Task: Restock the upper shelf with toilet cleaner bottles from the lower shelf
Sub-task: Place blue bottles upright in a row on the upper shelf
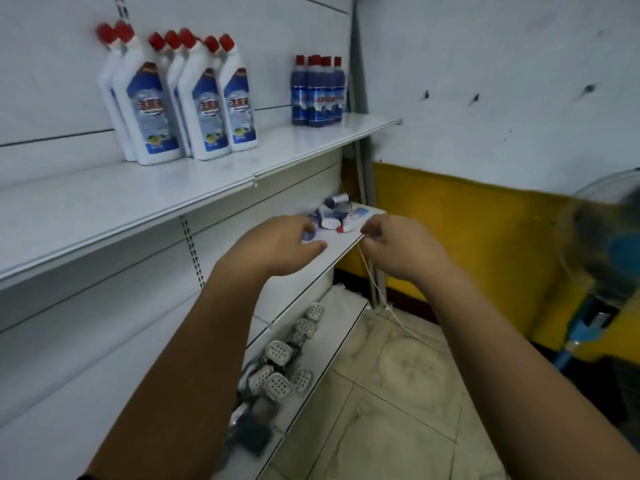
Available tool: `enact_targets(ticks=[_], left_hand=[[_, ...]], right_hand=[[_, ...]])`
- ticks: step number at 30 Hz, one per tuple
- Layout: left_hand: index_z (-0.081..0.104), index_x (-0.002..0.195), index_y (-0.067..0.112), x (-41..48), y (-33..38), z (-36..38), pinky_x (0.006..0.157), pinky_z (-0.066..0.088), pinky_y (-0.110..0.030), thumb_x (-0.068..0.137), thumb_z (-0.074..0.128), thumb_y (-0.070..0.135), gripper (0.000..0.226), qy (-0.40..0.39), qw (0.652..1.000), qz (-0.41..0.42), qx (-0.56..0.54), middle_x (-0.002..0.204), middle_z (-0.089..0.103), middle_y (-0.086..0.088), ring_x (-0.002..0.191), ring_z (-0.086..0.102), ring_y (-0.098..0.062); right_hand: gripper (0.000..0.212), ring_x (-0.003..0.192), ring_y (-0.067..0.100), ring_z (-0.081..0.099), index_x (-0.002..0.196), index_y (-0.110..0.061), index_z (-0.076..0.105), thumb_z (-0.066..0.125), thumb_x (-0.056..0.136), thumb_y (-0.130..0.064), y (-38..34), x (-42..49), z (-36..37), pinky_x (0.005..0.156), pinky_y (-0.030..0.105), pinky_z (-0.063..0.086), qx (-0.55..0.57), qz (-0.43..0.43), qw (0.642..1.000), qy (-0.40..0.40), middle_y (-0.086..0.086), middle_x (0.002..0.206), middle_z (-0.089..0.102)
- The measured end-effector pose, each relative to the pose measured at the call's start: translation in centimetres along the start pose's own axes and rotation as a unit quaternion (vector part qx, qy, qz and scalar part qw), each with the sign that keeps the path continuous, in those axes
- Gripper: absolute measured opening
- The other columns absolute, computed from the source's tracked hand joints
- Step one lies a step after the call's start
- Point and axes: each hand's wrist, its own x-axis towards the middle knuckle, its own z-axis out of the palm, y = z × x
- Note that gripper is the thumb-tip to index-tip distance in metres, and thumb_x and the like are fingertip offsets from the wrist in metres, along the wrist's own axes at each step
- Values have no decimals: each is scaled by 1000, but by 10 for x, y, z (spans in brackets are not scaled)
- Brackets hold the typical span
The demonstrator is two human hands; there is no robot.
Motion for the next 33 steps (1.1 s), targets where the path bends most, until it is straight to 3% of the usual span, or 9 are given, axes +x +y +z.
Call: enact_targets(ticks=[4, 7, 11, 15, 23, 26, 28, 30, 33], left_hand=[[56, 133, 24, 70, 7, 25, 81, 41, -30, 94, 53, 51, 48, -7, 1000, 1, -19, 129, 61, -3, 108, 57, -20], [55, 135, 26, 125, 1, 44, 79, 37, -27, 95, 53, 49, 46, -22, 999, -4, -28, 128, 61, -3, 98, 52, -15], [58, 133, 29, 207, -9, 68, 81, 35, -24, 96, 53, 43, 39, -51, 998, -7, -26, 132, 60, -4, 106, 55, -18], [56, 136, 28, 283, -7, 89, 83, 39, -28, 96, 52, 45, 43, -70, 997, -27, -36, 133, 59, -5, 111, 55, -21], [54, 136, 23, 384, -2, 128, 81, 35, -24, 100, 50, 39, 40, -99, 990, -91, -40, 137, 57, -6, 103, 52, -18], [55, 135, 20, 420, 0, 147, 80, 32, -23, 102, 46, 34, 37, -102, 984, -136, -43, 134, 57, -9, 99, 48, -19], [55, 135, 18, 442, 1, 163, 81, 34, -25, 101, 46, 33, 38, -94, 978, -181, -51, 137, 55, -10, 109, 52, -24], [52, 139, 18, 462, 0, 180, 89, 38, -28, 99, 48, 39, 44, -77, 967, -235, -58, 145, 50, -10, 121, 51, -28], [49, 142, 18, 485, -10, 208, 97, 45, -34, 93, 51, 51, 59, -26, 948, -312, -66, 142, 52, -9, 118, 55, -29]], right_hand=[[37, 106, 22, 61, 125, -30, 62, 48, 91, -39, 52, 46, 6, 84, 37, 54, -6, 32, 999, -7, -2, 123, 66], [37, 105, 20, 61, 127, -30, 60, 48, 93, -40, 87, 90, 14, 84, 39, 55, -6, 46, 999, -28, -2, 123, 65], [39, 109, 19, 61, 134, -25, 56, 51, 97, -38, 126, 156, 16, 85, 31, 50, -6, 36, 996, -83, -1, 126, 65], [40, 108, 16, 60, 135, -23, 55, 53, 98, -37, 161, 222, 27, 79, 26, 43, 24, 41, 996, -79, -1, 127, 65], [40, 110, 18, 59, 133, -28, 55, 54, 96, -42, 236, 351, 71, 81, 28, 44, 38, 4, 993, -115, 0, 129, 62], [40, 112, 19, 57, 134, -28, 53, 56, 96, -41, 260, 402, 88, 83, 29, 46, 41, -34, 988, -144, 1, 131, 59], [42, 115, 20, 56, 136, -27, 52, 56, 96, -40, 277, 434, 98, 89, 32, 47, 34, -73, 982, -171, 2, 133, 58], [42, 118, 20, 54, 136, -25, 51, 57, 96, -37, 294, 464, 105, 94, 33, 46, 25, -116, 972, -200, 3, 134, 56], [41, 120, 21, 53, 134, -22, 53, 59, 95, -34, 318, 507, 120, 98, 31, 43, 9, -172, 955, -242, 5, 135, 56]])
